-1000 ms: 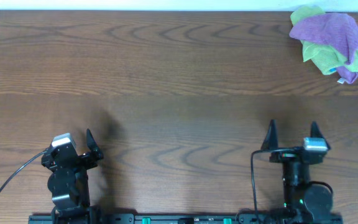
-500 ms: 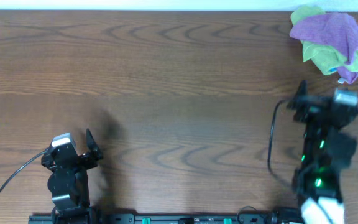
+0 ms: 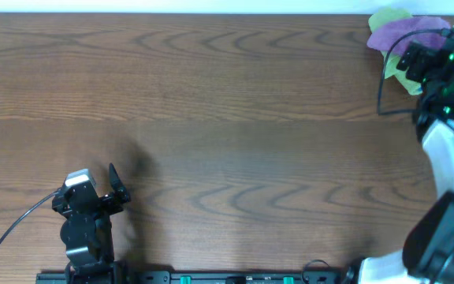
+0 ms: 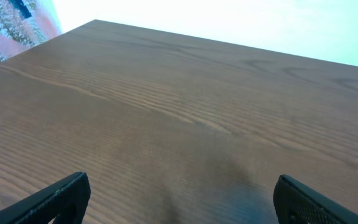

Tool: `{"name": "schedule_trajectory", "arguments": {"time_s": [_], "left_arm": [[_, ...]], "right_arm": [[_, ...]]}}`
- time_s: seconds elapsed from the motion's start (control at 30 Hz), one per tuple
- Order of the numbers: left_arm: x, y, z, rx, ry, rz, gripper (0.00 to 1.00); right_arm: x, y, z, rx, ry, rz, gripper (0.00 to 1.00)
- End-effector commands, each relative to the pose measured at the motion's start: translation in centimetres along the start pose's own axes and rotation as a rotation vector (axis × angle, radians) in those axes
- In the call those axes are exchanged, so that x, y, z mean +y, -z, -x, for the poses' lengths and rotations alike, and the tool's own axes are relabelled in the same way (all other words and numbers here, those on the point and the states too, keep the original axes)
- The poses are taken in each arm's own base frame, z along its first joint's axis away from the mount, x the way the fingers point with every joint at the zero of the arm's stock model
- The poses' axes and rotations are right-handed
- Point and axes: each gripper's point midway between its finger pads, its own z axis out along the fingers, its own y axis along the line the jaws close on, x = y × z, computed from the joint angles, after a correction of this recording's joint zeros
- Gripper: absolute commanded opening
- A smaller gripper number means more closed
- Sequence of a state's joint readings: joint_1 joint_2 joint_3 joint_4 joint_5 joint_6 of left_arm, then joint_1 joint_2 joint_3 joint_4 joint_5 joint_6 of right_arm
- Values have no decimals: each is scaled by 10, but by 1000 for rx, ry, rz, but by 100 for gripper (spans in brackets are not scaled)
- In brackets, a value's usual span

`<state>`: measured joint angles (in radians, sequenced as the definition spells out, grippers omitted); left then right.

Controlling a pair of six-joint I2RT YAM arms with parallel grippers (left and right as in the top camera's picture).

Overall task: Fold the cloth
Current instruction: 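Reach the right gripper to the cloth pile at the far right corner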

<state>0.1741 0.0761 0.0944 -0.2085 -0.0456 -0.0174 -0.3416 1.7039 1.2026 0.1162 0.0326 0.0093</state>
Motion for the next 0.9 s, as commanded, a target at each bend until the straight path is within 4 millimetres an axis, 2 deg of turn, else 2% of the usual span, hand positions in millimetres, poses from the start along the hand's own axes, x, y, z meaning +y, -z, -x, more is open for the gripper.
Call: {"name": "schedule_trajectory", "arguments": {"time_s": [0.0, 0.23, 0.4, 0.6, 0.73, 0.87], "left_arm": [[4, -3, -14, 31, -24, 18, 96], [4, -3, -14, 31, -24, 18, 95], [4, -3, -14, 31, -24, 18, 95], [4, -3, -14, 31, -24, 18, 96], [4, -3, -14, 31, -24, 19, 95], [4, -3, -14, 31, -24, 19, 95]], "right_arm": [[-18, -21, 9, 12, 12, -26, 99], [-59, -52, -4, 94, -8, -91, 99], [-96, -54, -30, 169, -85, -120, 99], [-106, -53, -49, 221, -188, -29, 99], [-103, -63, -69, 257, -239, 30, 97], [-93, -73, -84, 273, -260, 98, 98]]}}
